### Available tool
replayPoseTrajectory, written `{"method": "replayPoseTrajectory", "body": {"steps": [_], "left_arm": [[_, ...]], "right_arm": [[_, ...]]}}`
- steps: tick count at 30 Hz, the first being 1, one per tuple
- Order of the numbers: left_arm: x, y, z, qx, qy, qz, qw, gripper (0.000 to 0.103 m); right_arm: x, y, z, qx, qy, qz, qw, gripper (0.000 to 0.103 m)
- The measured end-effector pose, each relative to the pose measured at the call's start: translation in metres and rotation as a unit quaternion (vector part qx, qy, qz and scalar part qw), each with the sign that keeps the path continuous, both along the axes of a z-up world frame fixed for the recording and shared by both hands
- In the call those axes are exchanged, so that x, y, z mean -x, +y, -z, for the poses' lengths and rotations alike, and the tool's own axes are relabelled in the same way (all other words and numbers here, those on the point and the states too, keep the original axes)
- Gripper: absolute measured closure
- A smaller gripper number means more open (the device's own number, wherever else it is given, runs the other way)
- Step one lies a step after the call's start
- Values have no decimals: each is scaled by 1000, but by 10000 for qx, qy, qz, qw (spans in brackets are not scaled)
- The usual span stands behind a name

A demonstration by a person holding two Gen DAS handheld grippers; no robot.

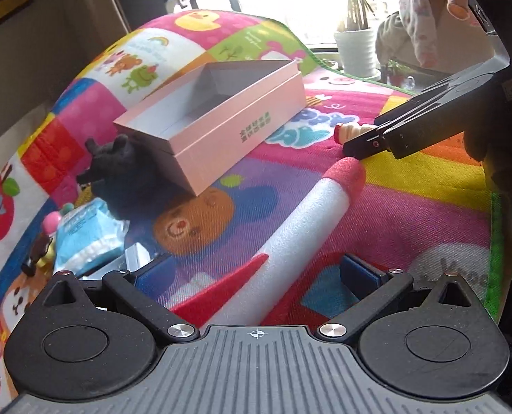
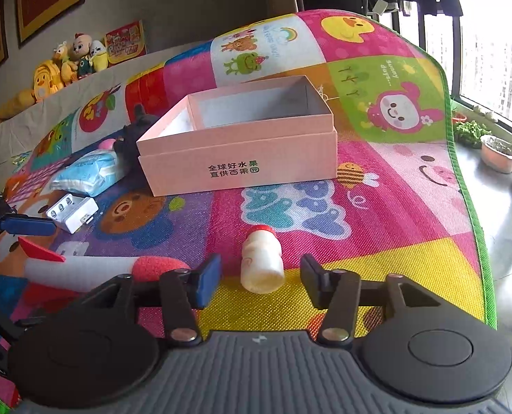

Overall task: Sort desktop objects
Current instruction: 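Carry the bottle in the right gripper and rocket in the left toward the pink box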

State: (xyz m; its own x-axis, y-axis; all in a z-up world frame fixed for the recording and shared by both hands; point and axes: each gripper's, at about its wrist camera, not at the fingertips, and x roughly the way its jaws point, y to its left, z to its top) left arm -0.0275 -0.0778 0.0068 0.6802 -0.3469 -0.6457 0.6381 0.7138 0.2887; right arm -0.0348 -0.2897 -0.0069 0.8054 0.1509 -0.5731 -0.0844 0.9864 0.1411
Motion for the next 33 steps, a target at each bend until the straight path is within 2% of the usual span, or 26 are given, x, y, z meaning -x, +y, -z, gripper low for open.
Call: {"method": "replayPoseTrajectory", "body": {"steps": [1,4,8,10,12,14,16,17,20,21,23,28,30,31,32,33], "left_arm": [[-2,-3,0,-16,5,32,10000,0],[-3,-9,0,11,48,152,9999,0],[2,-12,1,-27,-74,-127,9999,2],[2,-8,1,-86,-179,-391,9990,17],[-2,2,-1,-77,-271,-869,9958,19],[-9,19,-2,14,-291,-1442,9891,19],[-18,38,-3,246,-89,-1941,9806,20],[-20,48,-4,454,138,-2054,9775,20],[-14,57,-7,1185,911,-1684,9743,14],[-10,55,-7,1306,1034,-1540,9739,12],[0,45,-7,1341,1040,-1355,9761,12],[4,28,-11,1176,714,-1500,9791,13],[3,28,-14,1137,607,-1547,9795,14],[3,28,-16,1144,580,-1556,9794,14],[4,30,-17,1159,556,-1574,9791,14],[4,31,-17,1172,532,-1587,9789,14]], "right_arm": [[0,-2,0,-53,-5,96,9999,36],[-1,-11,1,-325,16,234,9992,36],[0,-13,1,-367,-16,322,9988,29],[-1,-13,1,-366,-21,360,9987,27],[-1,-13,1,-375,-15,383,9986,25],[0,-13,1,-358,-26,403,9985,23],[0,-12,1,-349,-30,403,9986,23],[0,-13,1,-354,-25,401,9986,23],[-2,-12,1,-331,-1,370,9988,21],[-2,-11,1,-317,11,365,9988,21],[-3,-10,1,-279,36,362,9989,21],[-4,-6,1,-129,68,342,9993,21],[-6,0,1,112,120,223,9996,23],[-6,6,0,312,124,74,9994,32],[-7,12,0,519,119,-83,9985,46],[-7,18,0,722,128,-201,9971,51]]}}
